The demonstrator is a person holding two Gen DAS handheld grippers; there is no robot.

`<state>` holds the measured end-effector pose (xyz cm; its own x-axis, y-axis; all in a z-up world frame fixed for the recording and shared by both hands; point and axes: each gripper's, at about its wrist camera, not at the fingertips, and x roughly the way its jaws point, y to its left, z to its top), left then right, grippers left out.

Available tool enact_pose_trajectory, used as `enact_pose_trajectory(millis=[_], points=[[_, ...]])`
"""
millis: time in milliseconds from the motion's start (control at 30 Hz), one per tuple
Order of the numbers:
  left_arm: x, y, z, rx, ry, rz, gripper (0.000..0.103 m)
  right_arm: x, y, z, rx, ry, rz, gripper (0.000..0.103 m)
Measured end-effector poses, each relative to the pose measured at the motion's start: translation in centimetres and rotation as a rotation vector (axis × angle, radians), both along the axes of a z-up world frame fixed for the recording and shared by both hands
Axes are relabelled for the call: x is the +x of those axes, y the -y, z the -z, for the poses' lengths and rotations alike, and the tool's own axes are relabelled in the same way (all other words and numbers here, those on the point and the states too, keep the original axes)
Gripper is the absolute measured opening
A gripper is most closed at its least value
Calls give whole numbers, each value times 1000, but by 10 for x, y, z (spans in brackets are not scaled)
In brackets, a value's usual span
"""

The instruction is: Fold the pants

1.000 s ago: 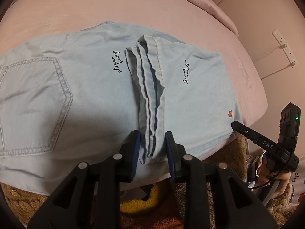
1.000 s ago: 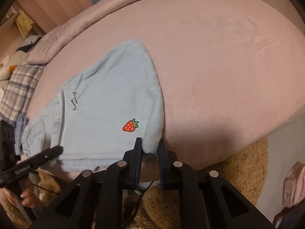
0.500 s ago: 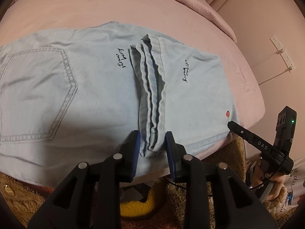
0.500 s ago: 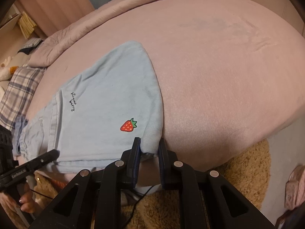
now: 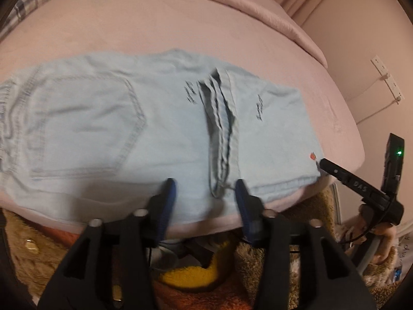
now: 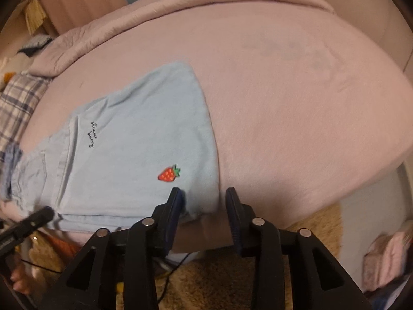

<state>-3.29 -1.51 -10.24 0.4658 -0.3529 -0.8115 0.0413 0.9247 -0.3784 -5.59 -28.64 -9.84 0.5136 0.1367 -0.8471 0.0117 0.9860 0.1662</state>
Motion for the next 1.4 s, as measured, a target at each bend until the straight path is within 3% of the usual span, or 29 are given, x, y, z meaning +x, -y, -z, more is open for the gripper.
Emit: enact_pose_trajectory(millis=[67,133,233,400,533,833,933,1067,1167,1400], points=[[-2,-6,-7,13,30,-23,66,4,-4,-11,3,16,-16,40],[-2,-12,-12,24,52,-44,76,10,-10,-20,12,28,-49,58],[-2,-23,-19,34,73,-83,84,17,-28,-38,-6,49,-124,69],[-3,-43,-25,44,91,-165,88,27,-70,-60,-18,81,-274,69],[-5,-62,-31,50,103,-239,92,32,-97,-58,-57,94,-345,69],[-23,-120,-36,66,126,-441,97,39,-116,-56,36,135,-266,70],[-26,-140,-30,79,118,-517,98,40,-109,-51,92,126,-207,85],[-31,-162,-17,93,72,-593,98,38,-109,-45,99,101,-196,85],[-33,-177,-1,68,27,-635,98,35,-108,-42,98,100,-190,85],[-32,-186,23,-62,-31,-629,94,36,-109,-35,109,75,-200,85]])
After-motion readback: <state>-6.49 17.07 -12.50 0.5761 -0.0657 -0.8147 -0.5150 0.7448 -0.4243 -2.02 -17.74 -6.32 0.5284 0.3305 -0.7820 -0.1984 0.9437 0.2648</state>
